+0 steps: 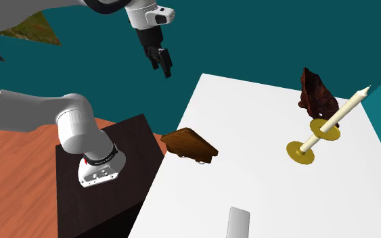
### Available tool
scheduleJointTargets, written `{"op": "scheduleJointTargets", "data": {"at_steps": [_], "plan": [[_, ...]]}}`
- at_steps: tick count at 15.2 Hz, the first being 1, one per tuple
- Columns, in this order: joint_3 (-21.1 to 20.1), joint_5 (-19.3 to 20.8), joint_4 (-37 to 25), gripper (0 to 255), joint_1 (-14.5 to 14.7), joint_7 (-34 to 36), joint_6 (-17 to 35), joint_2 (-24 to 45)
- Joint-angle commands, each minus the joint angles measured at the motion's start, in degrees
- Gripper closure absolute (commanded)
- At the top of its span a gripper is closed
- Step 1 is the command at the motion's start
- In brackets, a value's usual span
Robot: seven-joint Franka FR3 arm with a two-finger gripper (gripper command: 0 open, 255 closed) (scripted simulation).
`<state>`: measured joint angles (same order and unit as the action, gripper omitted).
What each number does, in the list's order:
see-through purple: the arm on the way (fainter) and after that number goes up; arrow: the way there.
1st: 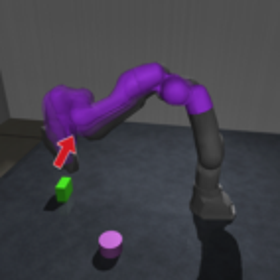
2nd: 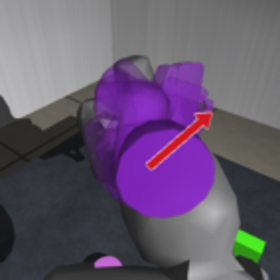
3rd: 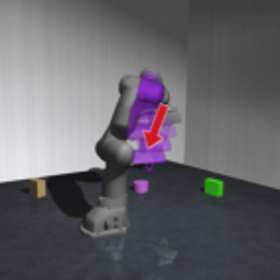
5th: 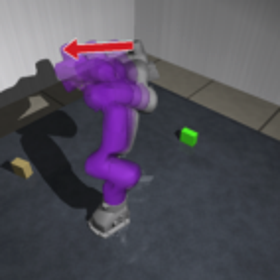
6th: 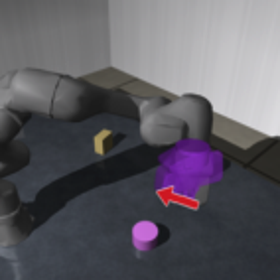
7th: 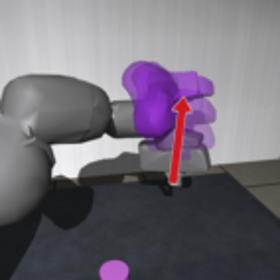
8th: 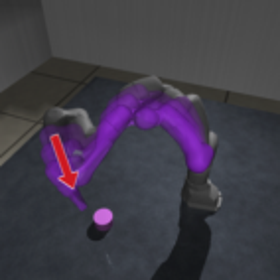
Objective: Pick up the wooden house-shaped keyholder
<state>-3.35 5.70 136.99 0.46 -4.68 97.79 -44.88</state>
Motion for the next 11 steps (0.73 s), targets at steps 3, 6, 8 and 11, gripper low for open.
{"op": "scheduleJointTargets", "data": {"at_steps": [3, 6, 8, 11], "plan": [[2.6, 0.8, 1.3, 0, -0.8, -2.3, 1.1, 0.8], [6.4, 2.2, 2.8, 0, -2.2, -5.8, 2.9, 2.6], [9.0, 3.1, 3.6, 0, -3.1, -8.1, 4.2, 4.2], [12.8, 4.4, 4.2, 0, -4.4, -11.6, 6.1, 7.1]]}}
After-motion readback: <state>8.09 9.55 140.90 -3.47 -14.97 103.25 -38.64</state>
